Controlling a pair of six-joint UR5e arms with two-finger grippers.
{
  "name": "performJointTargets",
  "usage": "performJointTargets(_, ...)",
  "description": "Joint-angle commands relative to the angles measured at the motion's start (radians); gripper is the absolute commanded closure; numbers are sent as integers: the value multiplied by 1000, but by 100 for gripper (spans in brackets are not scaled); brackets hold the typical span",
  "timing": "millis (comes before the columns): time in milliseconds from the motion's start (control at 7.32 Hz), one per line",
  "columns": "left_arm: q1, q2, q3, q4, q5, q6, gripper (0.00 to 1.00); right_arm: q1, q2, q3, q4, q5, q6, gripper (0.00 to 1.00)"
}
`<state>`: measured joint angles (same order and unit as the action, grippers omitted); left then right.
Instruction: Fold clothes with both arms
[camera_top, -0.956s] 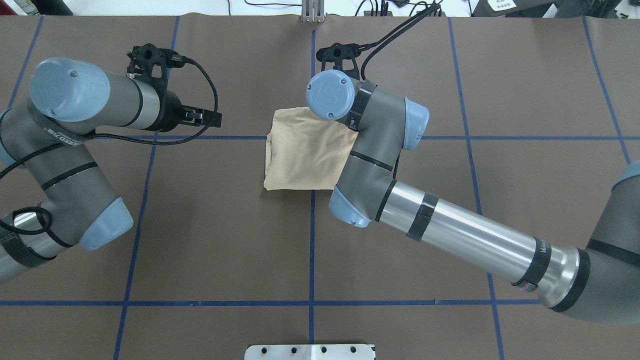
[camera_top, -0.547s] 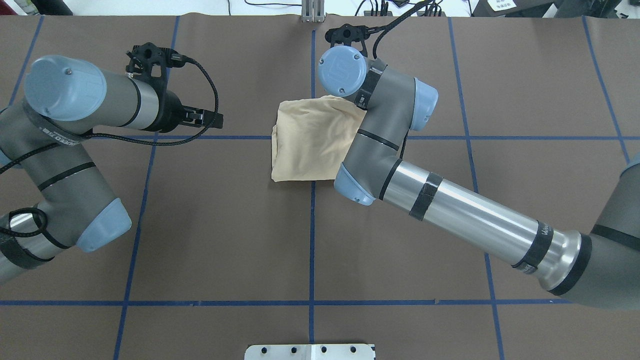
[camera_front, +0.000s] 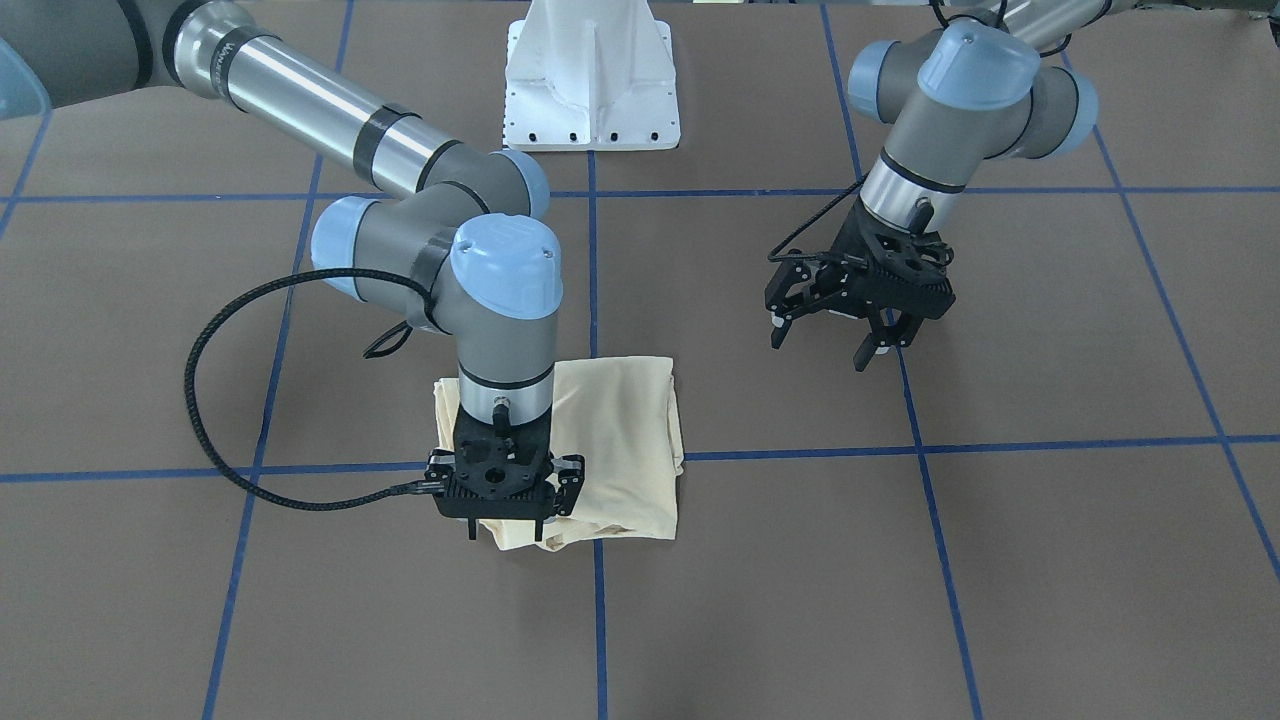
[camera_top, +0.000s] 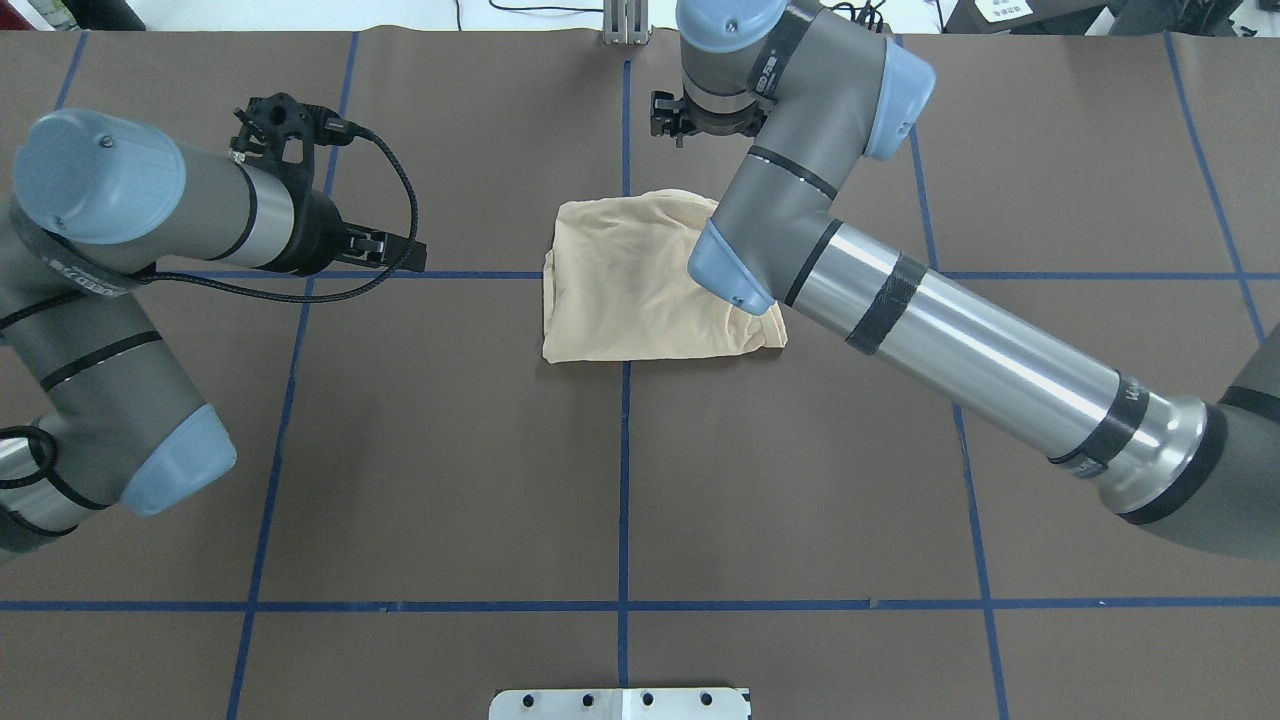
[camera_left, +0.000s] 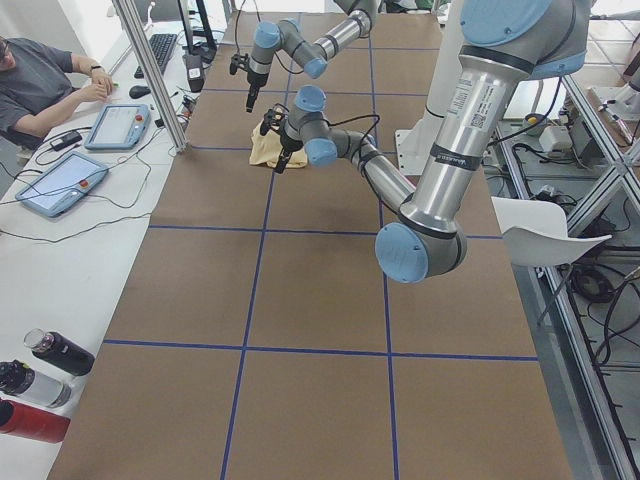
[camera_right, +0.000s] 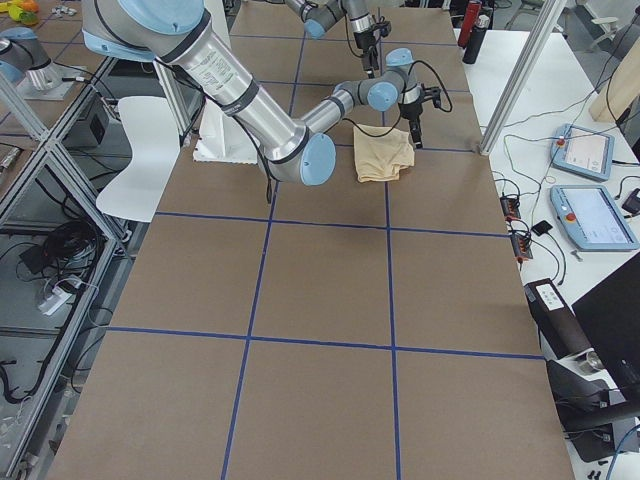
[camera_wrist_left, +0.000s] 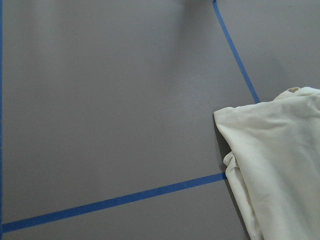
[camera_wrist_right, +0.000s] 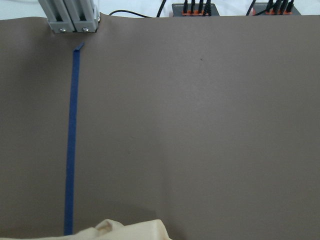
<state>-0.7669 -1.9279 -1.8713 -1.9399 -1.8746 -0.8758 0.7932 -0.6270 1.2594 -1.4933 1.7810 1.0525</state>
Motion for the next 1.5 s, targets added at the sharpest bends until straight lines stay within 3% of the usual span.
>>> performJointTargets(0,-64,99,-160,166,-14,174,0,81,-205,284,-109,102,-127,0)
performJointTargets(137,-122,153,-211,205,-32,272,0,156,-337,395,-110,194,-214,0)
performJointTargets(273,-215,220,-225,205,-110,399,0,229,-449,481,-107,237,-324,0)
performJointTargets(547,-442,312,-218,206,-224,599,0,390,-691,555,-94,403,-585,0)
performJointTargets(956,-676,411,-91,208,-225,1042,0,654,-983,555,-54,437,-1025,0)
performJointTargets(1093,-763,423,-21,217,-250,1078,0,735,-1054,540,-59,480,-1137,0)
performJointTargets(1230,-787,423,42,272,-343,1078,0,803,-1107,490,-62,506,-1234,0)
performJointTargets(1366,-792,423,73,327,-353,1097,0,858,-1122,430,-62,515,-1261,0)
